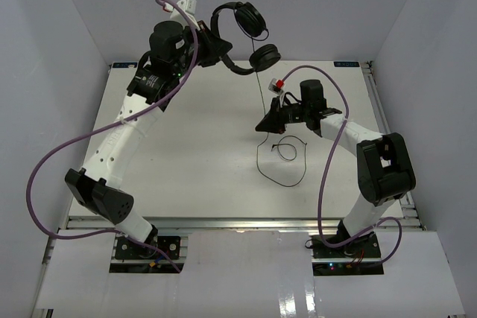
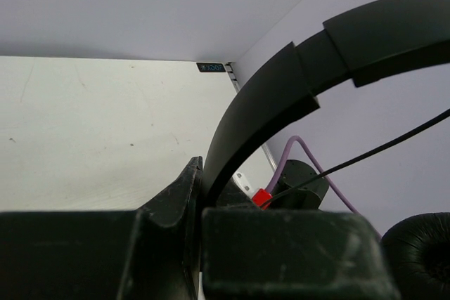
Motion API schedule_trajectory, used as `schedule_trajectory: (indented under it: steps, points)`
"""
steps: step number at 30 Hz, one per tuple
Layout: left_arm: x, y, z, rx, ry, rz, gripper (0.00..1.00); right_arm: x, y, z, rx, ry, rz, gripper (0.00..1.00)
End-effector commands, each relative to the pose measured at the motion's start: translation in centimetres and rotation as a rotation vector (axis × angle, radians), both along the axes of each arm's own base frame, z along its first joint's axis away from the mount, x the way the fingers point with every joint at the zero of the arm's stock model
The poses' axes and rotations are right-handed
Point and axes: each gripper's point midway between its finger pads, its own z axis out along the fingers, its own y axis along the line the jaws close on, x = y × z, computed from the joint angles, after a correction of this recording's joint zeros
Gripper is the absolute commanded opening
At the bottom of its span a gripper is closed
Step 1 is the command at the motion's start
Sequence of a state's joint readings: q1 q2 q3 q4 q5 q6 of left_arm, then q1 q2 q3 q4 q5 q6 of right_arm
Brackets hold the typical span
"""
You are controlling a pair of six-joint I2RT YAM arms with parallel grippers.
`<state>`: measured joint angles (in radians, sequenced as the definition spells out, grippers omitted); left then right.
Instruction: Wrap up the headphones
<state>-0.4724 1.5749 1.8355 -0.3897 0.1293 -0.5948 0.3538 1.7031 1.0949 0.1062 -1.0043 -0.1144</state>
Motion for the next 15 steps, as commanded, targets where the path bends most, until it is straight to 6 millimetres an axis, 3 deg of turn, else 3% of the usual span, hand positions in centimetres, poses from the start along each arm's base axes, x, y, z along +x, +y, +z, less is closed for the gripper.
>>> schedule_trajectory:
  steps: [1, 7, 9, 15]
  points:
    - [-0.1, 1.7, 3.5, -0.023, -0.09, 0.062, 0.0, -1.0, -0.1, 1.9, 0.017, -0.086, 0.038, 0.08]
    - [2.6, 2.7, 1.4, -0.002, -0.057, 0.156, 0.0, -1.4, 1.6, 4.1, -0.114, -0.293, 0.037, 0.08]
    - [3.9, 4.1, 1.0, -0.001, -0.058, 0.233, 0.0, -1.0, 1.7, 4.3, -0.202, -0.359, -0.003, 0.08]
    - [7.3, 8.2, -1.5, -0.033, -0.041, 0.42, 0.0, 1.1, -0.3, 5.7, -0.401, -0.491, -0.192, 0.08]
